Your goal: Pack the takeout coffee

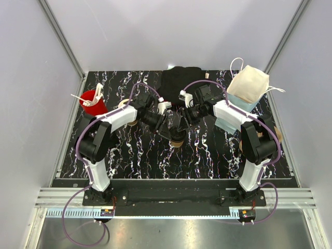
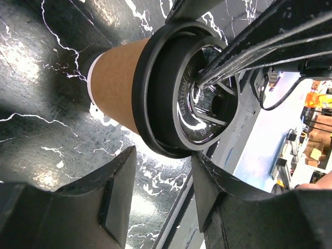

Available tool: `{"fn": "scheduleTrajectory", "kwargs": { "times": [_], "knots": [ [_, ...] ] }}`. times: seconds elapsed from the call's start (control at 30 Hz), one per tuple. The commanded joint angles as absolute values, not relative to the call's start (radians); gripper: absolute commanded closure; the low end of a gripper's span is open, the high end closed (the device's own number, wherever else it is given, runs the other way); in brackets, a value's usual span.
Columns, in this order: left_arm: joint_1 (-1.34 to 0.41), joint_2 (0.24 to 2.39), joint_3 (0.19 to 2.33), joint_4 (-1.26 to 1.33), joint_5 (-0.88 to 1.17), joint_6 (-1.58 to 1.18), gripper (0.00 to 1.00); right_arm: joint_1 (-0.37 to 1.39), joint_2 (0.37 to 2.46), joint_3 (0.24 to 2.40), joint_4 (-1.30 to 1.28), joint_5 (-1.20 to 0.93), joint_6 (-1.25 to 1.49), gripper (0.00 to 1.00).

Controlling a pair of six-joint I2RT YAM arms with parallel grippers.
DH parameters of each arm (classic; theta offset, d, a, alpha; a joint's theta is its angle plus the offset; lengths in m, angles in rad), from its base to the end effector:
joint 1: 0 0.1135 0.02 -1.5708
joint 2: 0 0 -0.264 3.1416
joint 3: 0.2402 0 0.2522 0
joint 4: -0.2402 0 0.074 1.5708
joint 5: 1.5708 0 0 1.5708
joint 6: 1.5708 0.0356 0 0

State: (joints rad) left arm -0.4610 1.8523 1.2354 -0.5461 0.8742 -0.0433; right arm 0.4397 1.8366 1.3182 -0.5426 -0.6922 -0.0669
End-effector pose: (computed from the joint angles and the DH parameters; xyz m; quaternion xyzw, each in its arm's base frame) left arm 0.3159 -0.1874 0.1854 0.2678 0.8502 -0.4472 0.0742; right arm 0.3354 0.1829 0.2105 -0.3109 0.8598 0.3665 0.1723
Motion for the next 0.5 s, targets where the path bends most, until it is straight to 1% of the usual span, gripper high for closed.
{"fn": "scheduleTrajectory", "kwargs": {
  "times": [0.0,0.13,0.17,0.27,0.33,0.47],
  "knots": [
    [-0.486,1.928,1.233,-0.526,0.592,0.018,0.52,0.451,1.841,1.289,-0.541,-0.574,-0.106,0.58],
    [-0.451,1.858,1.281,-0.532,0.669,0.037,0.44,0.451,1.83,1.289,-0.542,-0.572,-0.104,0.58],
    [-0.443,1.841,1.295,-0.54,0.701,0.041,0.4,0.451,1.827,1.289,-0.543,-0.572,-0.104,0.58],
    [-0.414,1.795,1.367,-0.581,0.738,0.069,0.38,0.451,1.812,1.29,-0.545,-0.572,-0.1,0.57],
    [-0.397,1.778,1.414,-0.61,0.741,0.075,0.34,0.453,1.795,1.295,-0.545,-0.571,-0.097,0.56],
    [-0.385,1.756,1.422,-0.618,0.739,0.077,0.32,0.451,1.766,1.313,-0.552,-0.563,-0.094,0.53]
  ]
}}
